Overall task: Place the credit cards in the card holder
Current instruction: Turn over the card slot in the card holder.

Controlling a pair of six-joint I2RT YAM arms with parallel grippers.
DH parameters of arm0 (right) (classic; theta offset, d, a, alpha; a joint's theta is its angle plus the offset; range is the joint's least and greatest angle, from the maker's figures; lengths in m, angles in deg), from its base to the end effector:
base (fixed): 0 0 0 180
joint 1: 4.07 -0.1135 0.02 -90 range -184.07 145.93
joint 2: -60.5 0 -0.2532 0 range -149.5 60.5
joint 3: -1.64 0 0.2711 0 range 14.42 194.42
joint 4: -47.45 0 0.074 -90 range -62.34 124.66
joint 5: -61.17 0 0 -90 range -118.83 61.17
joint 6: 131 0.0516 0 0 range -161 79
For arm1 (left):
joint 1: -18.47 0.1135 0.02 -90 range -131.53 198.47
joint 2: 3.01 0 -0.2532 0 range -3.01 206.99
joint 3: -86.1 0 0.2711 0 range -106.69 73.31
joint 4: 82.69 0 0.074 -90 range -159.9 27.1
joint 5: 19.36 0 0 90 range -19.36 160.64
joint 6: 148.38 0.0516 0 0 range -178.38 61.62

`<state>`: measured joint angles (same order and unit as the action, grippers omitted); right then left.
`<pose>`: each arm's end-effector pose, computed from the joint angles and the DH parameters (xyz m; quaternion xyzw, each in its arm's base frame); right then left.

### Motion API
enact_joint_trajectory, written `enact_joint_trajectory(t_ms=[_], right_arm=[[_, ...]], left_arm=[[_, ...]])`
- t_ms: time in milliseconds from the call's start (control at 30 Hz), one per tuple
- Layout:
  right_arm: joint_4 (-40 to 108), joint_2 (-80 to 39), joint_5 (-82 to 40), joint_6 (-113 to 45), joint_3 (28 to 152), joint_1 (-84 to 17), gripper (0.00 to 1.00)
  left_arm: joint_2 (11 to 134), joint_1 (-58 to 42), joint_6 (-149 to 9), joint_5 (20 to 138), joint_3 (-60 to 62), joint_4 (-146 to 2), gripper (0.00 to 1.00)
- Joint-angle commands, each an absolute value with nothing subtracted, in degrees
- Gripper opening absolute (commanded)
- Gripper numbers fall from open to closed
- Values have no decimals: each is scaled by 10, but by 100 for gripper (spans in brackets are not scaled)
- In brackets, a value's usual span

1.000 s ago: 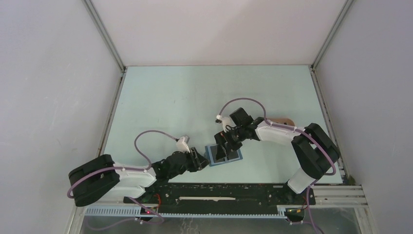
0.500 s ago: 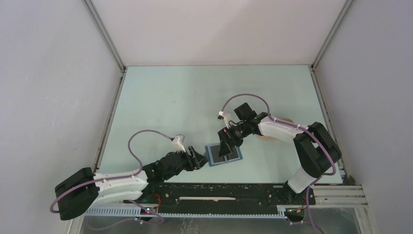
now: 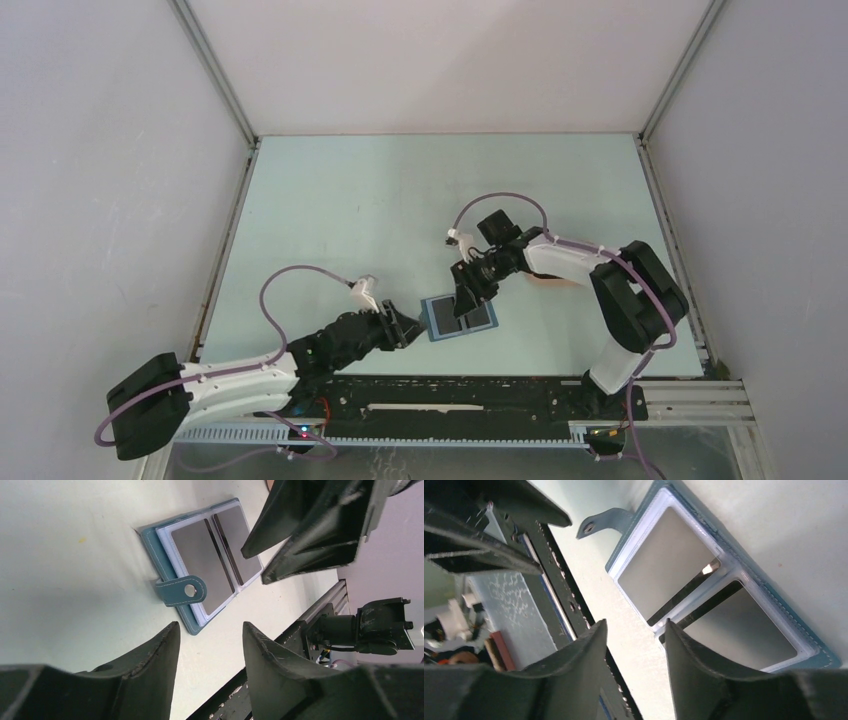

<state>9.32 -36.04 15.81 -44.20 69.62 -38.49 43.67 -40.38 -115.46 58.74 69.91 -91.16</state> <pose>0.2524 0.2169 0.1338 -0.3647 0.8329 0.4085 0.0799 0.1101 -0.1616 0.1135 -0.0452 0.8255 -0.4258 0.3678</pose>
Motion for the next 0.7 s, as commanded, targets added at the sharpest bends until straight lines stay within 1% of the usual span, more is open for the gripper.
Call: enact_joint_trajectory(t_ms=[0, 33, 133, 233, 433, 667], right_arm=[[89, -382, 137, -429, 721, -392, 42], [90, -386, 131, -425, 722, -393, 36], [89, -403, 116, -418, 726, -395, 26], [85, -418, 103, -413, 733, -397, 21], [87, -438, 89, -413, 739, -408, 20], [80, -453, 114, -413, 750, -408, 24]], left_arm=[[429, -401, -1140, 600, 712, -931, 53], [429, -401, -1140, 603, 712, -934, 51], [430, -401, -1138, 613, 710, -947, 50], [434, -401, -1136, 625, 709, -959, 49], [467, -401, -1134, 657, 713, -1028, 49], [587, -405, -1145, 691, 687, -1119, 53]])
